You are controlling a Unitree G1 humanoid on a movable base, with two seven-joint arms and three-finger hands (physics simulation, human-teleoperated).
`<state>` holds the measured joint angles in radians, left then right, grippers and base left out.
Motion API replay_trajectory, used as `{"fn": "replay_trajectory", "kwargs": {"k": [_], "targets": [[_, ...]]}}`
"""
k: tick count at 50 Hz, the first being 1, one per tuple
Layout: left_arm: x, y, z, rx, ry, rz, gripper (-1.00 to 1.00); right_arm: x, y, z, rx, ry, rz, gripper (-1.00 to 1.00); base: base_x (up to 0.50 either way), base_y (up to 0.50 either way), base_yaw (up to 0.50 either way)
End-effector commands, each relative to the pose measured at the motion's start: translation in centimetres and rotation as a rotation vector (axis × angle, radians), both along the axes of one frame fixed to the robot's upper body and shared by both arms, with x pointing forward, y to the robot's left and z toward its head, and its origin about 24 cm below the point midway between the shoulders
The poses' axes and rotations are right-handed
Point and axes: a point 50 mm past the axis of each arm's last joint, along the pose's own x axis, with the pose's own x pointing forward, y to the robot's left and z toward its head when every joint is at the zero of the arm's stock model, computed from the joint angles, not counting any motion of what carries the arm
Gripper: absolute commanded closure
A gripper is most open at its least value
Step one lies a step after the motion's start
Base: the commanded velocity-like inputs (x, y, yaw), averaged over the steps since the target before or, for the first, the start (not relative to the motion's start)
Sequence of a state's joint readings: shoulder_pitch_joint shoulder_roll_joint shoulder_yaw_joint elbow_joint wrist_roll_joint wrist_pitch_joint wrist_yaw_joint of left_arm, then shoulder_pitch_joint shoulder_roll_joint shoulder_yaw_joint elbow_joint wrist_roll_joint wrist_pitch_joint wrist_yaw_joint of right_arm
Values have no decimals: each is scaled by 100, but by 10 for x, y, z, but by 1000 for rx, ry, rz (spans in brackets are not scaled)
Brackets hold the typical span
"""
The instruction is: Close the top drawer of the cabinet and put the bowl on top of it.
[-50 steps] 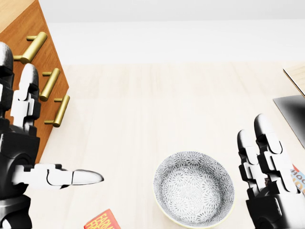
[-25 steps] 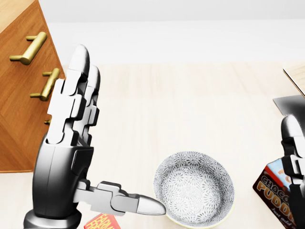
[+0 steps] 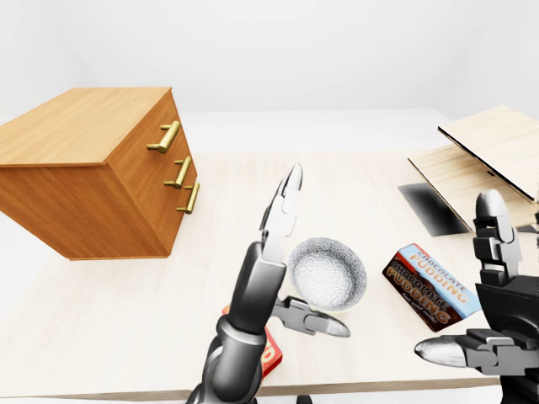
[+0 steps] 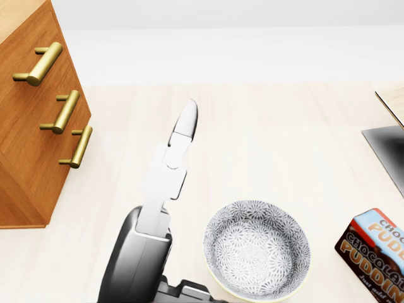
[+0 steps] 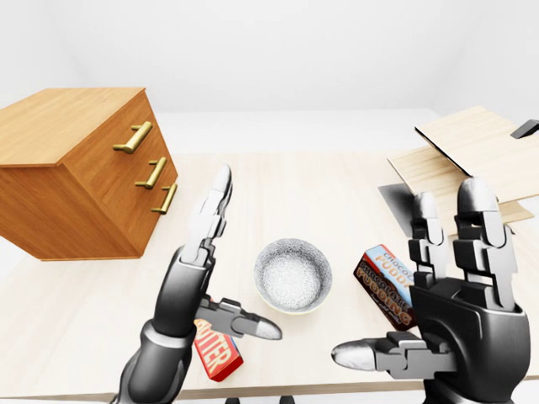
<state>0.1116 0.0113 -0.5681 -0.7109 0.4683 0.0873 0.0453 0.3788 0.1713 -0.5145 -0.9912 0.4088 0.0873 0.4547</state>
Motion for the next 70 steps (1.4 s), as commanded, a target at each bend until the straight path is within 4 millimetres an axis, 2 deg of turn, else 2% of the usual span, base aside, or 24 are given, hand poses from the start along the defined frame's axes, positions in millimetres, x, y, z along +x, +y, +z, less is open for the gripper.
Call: {"fn": "replay_trajectory", "kwargs": {"k": [1,13,23,42,70], "targets": [[-16,-13,-2,65,-28,-27,-100,-3,-2,4,-3,-25,-15,-100,0,0,0],[-14,-22,-12,154,-42,37,-100,-6,-4,6,-3,-37,-20,-100,0,0,0],[-6,-30,-33,239,-19,125,-100,-8,-8,9,-2,-59,-30,-100,0,0,0],[-15,-53,-65,387,-28,166,-100,-11,-11,12,2,-84,-39,-100,0,0,0],[-7,-60,-74,469,-96,270,-100,-12,-10,13,6,-88,-36,-100,0,0,0]]}}
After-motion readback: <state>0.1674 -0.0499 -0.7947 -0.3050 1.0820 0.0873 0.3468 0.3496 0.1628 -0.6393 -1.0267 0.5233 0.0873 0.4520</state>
